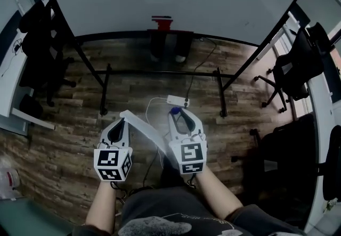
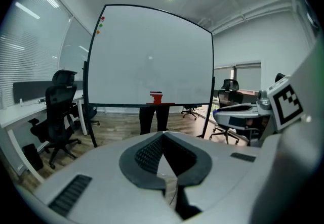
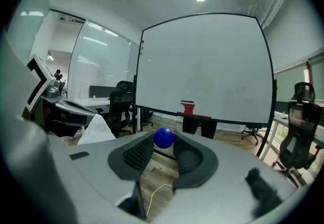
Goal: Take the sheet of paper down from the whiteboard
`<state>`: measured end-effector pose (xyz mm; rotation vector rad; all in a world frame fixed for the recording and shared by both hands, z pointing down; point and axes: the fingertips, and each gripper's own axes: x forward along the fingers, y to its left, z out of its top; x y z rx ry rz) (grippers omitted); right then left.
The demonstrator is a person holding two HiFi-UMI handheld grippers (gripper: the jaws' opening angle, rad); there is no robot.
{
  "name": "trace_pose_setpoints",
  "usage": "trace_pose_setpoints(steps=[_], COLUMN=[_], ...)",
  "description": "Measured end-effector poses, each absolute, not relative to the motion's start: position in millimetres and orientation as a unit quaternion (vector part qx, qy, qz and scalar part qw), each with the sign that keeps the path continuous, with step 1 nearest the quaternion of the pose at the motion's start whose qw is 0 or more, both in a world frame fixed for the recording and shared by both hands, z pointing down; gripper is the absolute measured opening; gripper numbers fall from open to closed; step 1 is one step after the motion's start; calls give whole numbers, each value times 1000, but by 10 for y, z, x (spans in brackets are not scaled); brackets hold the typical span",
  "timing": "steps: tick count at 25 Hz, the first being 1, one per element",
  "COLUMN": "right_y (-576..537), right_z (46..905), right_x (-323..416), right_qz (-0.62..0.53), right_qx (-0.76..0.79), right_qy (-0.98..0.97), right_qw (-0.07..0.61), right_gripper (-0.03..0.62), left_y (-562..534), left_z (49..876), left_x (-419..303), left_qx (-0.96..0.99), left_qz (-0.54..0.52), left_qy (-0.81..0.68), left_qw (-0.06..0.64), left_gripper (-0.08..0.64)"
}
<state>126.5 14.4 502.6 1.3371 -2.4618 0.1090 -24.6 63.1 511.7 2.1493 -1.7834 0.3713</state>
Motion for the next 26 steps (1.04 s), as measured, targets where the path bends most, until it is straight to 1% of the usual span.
trace_pose_setpoints(steps=[7,26], right_y=[449,1396], right_z=[4962,4568], right_x=[1211,1334], right_qz=[33,21], right_qx=[483,497], right_qy=[-859,-858], right_qw=[164,126], right_gripper=[126,126], left_y=[866,1620], left_z=[5044,4626], left_x=[-341,-212], left_qx=[760,779], left_qz=[119,72], left_qy=[-621,-613], left_qw=[152,114], left_gripper=[12,12])
